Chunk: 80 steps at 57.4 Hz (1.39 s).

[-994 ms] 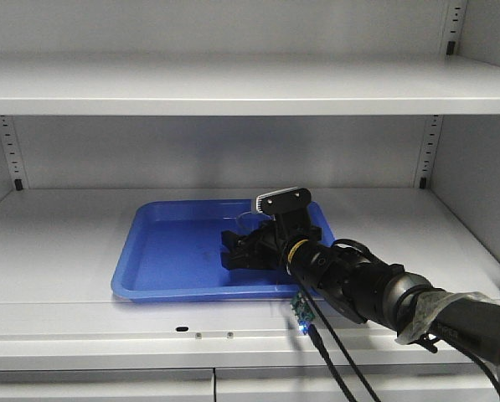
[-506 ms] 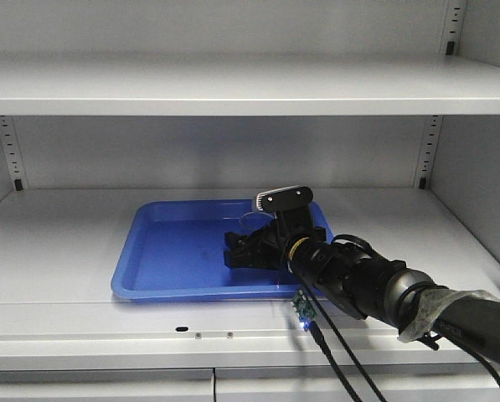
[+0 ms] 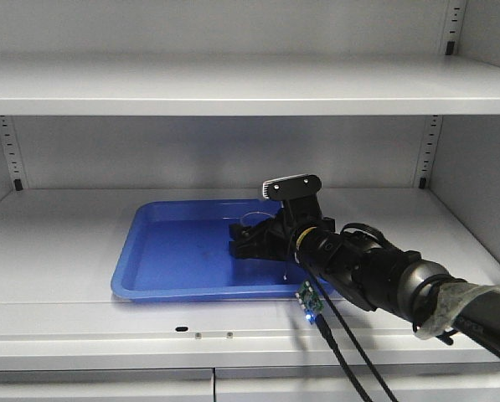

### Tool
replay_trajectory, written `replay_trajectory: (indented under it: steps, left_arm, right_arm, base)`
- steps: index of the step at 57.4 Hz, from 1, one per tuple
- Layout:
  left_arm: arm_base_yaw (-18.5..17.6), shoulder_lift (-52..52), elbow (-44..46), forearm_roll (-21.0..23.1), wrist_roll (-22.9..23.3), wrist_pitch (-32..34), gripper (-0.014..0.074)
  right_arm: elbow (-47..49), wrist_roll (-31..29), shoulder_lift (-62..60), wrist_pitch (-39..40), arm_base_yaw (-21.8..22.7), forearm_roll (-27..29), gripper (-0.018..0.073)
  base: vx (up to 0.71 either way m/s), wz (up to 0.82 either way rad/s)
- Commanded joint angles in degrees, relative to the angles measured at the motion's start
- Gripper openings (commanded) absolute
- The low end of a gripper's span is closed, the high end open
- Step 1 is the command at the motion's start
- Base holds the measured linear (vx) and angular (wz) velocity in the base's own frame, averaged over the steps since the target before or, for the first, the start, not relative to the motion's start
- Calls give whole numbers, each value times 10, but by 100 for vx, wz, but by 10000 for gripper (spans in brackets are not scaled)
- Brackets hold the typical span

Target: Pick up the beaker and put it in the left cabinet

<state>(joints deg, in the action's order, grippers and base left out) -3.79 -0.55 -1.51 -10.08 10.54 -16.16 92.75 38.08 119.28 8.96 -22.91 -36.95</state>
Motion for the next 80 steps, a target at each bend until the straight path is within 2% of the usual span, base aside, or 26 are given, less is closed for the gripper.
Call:
replay_trajectory:
  steps: [1,13,34,46,52,65,74,80]
  left_arm:
    - [-4,-10,5,1,2,47,4]
    - [-4,-10,5,1,2,47,4]
    - [-4,-10,5,1,2,47,4]
    - [-4,-10,5,1,2,47,4]
    - [-4,-10,5,1,2,47,4]
    - [-4,-10,5,1,2,47,4]
    - [-4,-10,5,1,2,47,4]
    - [-4,-10,5,1,2,47,4]
  right_arm:
    - [-5,-3,-59,58,2,0,592]
    - [-82,-34,-113,85,2,0,592]
    - [-206,-73,-247,89,2,0,592]
    - [-277,-73,-323,89,52,37,592]
    - [-326,-74,-373,89,71,36,592]
    - [-399,-78,-470,41,72,35,592]
    - [-408,-78,-517,-21,72,35,592]
    - [-408,-78,-527,-33,72,35,592]
  base:
    - [0,0]
    - [0,0]
    - [0,0]
    - [0,0]
    - [0,0]
    - [0,0]
    - [0,0]
    - [0,0]
